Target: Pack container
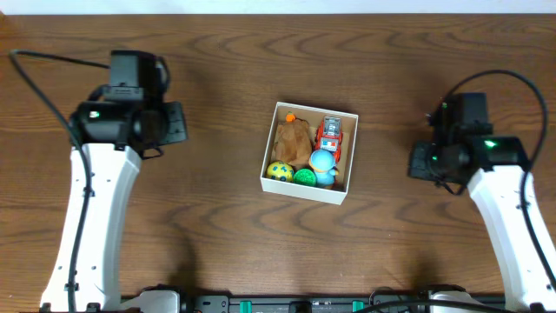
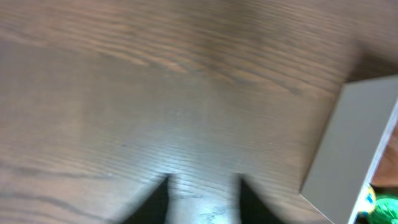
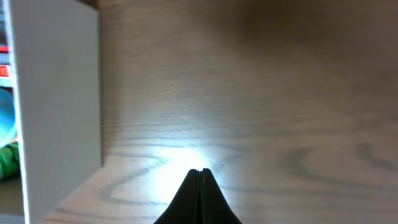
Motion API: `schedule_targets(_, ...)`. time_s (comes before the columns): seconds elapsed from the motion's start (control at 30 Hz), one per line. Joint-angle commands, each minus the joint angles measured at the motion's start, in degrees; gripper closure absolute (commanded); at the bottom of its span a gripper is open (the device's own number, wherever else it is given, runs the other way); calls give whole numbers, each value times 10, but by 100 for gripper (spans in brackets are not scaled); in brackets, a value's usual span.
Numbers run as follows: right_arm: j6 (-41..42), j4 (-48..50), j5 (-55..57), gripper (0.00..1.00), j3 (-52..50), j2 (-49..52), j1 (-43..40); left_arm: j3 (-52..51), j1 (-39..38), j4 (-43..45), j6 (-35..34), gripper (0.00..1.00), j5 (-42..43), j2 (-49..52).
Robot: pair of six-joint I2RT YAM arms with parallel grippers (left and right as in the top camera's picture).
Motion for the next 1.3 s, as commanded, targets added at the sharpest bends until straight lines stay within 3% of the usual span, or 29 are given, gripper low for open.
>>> schedule_targets(0.0,25,26,-3,99,-2,54,41,-1,40,-3,-6,89,36,1)
schedule_targets(0.4,30,257,-45,99,-2,223,106,-1,60,-3,-6,89,37,1)
schedule_targets(0.77,30,450,-106,98,-1,263,110,-1,60,-3,-6,89,37,1)
schedule_targets(1.03,30,496,-115,96,-1,263,109,-1,60,-3,-6,88,37,1)
schedule_targets(1.27,13,513,-198,94,-1,263,109,-1,60,-3,-6,89,37,1)
